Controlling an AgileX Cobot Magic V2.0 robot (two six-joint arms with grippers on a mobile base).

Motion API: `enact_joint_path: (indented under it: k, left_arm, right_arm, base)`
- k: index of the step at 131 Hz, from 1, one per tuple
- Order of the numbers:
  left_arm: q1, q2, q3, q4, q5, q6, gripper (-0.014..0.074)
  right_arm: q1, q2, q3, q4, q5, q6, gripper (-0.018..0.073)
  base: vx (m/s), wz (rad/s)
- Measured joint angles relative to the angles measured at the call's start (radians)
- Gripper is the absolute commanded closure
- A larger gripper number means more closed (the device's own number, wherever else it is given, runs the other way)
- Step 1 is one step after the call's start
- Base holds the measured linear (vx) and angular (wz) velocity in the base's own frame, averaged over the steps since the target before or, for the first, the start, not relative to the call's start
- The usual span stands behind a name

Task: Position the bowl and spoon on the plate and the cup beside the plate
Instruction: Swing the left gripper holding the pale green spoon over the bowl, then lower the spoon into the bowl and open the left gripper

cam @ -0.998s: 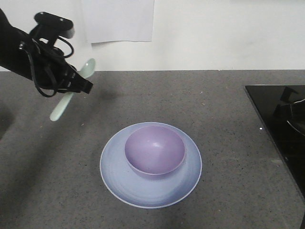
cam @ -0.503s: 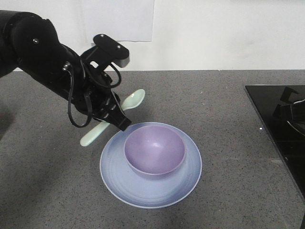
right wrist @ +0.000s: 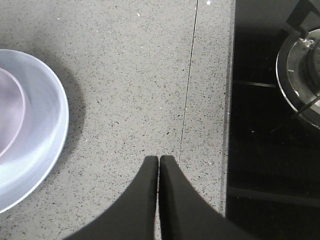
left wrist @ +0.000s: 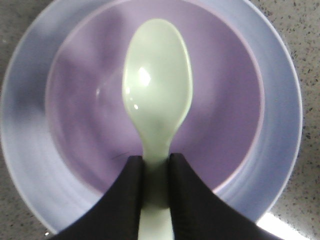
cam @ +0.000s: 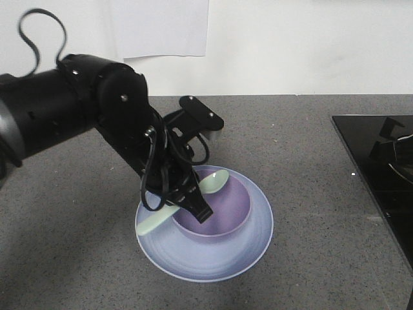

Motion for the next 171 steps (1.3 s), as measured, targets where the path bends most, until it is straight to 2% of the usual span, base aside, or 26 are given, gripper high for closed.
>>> enact_joint_path:
  k: [24, 72, 111, 144, 171]
  left_arm:
    - [-0.009, 0.033, -0.028, 0.000, 0.012, -0.038, 0.0543]
    - [-0.010, 0.141, -0.238, 0.023, 0.128, -0.126, 0.0447]
    - [-0.010, 0.160, -0.244, 0.029, 0.134, -0.153, 0.0361]
    - [-0.010, 0.160, -0.244, 0.031, 0.134, -0.169, 0.0349]
    - [-0.010, 0.147, -0.244, 0.111, 0.134, -0.183, 0.0333]
  right_arm:
    - [0.000, 0.000, 0.000, 0.000, 0.000, 0.000, 0.0566]
    - [0.000, 0.000, 0.000, 0.000, -0.001, 0.000, 0.0566]
    - [0.000, 0.000, 0.000, 0.000, -0.001, 0.000, 0.0566]
    - [0.000, 0.000, 0.000, 0.000, -0.001, 0.000, 0.0566]
    - [0.000, 0.000, 0.000, 0.000, -0.001, 0.000, 0.0566]
  base:
    - [0.00, 0.00]
    - [0.00, 0.00]
    - [0.00, 0.00]
    - [0.00, 0.00]
    - [0.00, 0.00]
